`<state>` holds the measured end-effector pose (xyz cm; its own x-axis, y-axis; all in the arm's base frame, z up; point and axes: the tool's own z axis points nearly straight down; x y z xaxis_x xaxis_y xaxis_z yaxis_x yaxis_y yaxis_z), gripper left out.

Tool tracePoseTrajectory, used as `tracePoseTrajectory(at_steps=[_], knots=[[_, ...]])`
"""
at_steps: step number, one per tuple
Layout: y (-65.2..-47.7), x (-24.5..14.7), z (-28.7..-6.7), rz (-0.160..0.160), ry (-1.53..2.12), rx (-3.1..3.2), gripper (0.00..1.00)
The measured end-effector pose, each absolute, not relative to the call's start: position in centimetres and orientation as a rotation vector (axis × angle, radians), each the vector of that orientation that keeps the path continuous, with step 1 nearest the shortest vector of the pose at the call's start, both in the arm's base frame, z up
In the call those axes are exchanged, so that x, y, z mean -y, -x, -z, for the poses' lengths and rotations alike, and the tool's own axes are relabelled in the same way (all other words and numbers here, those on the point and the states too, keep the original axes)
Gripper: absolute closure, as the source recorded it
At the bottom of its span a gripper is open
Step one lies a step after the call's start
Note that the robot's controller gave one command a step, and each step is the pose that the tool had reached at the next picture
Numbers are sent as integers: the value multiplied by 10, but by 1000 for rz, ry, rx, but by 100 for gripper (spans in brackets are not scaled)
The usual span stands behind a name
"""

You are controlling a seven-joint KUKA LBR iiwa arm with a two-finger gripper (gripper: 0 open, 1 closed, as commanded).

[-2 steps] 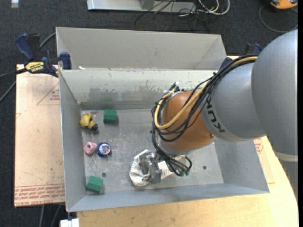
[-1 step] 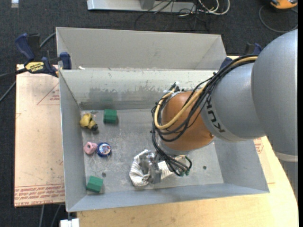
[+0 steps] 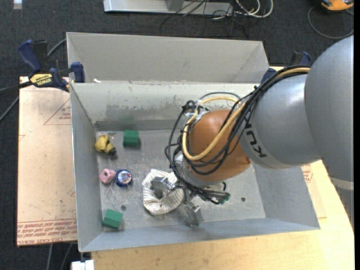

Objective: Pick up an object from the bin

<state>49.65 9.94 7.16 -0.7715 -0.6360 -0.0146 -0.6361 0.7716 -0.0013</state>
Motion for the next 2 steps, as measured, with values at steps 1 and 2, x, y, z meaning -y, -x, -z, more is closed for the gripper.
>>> tracePoseTrajectory(at_steps=[1,2], knots=[[-494,-103,-71,-9,1207,-2890,100],[-494,-103,-71,-9,1207,-2890,100]])
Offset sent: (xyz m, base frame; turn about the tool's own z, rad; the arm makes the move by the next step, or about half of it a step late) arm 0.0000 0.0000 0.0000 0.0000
